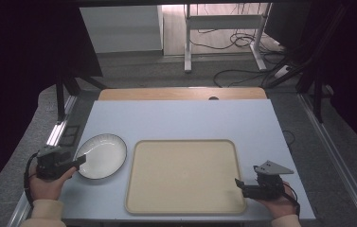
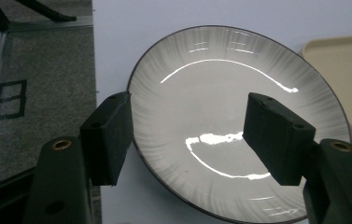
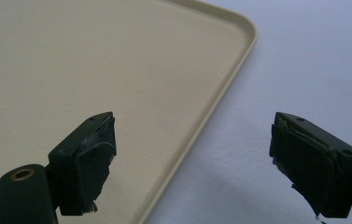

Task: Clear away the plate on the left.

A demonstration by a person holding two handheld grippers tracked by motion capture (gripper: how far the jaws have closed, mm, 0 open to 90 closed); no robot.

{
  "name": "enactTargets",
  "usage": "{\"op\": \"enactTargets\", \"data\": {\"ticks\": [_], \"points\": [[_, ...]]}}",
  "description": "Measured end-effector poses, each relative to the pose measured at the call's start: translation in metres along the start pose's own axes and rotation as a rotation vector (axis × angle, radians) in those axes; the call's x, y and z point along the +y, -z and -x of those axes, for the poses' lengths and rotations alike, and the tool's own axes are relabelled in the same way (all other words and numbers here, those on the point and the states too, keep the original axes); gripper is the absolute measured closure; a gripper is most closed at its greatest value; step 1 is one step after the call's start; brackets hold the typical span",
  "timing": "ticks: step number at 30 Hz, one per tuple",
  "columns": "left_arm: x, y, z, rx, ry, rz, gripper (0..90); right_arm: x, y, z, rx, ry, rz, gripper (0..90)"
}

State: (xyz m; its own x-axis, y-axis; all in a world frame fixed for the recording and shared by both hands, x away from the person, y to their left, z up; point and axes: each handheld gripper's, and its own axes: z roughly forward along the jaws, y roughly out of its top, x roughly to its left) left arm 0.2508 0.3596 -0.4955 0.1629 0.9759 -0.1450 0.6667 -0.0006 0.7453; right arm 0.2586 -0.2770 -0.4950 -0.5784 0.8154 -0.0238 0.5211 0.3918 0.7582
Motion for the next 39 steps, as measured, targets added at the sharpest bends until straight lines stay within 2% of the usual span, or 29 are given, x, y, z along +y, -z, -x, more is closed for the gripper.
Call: {"op": "enactTargets", "data": {"ticks": [3, 16, 23, 24, 27, 39], "points": [[0.000, 0.001, -0.006, 0.009, 0.028, 0.008, 33.2, 0.000, 0.000, -0.001, -0.003, 0.005, -0.003, 14.9], [0.000, -0.006, -0.024, 0.009, 0.084, 0.003, 36.5, 0.001, -0.001, 0.000, -0.019, 0.008, 0.002, 15.0], [0.004, -0.016, -0.026, -0.020, 0.093, -0.019, 38.9, 0.000, -0.002, 0.000, -0.015, 0.006, -0.008, 15.0], [0.005, -0.020, -0.027, -0.038, 0.106, -0.027, 38.8, -0.001, -0.002, 0.000, -0.016, 0.006, -0.008, 15.0], [0.005, -0.024, -0.028, -0.053, 0.118, -0.036, 39.3, -0.001, -0.003, 0.000, -0.018, 0.006, -0.010, 15.1], [0.006, -0.043, -0.039, -0.097, 0.166, -0.079, 47.8, -0.001, -0.006, -0.002, -0.020, 0.009, -0.028, 15.3]]}}
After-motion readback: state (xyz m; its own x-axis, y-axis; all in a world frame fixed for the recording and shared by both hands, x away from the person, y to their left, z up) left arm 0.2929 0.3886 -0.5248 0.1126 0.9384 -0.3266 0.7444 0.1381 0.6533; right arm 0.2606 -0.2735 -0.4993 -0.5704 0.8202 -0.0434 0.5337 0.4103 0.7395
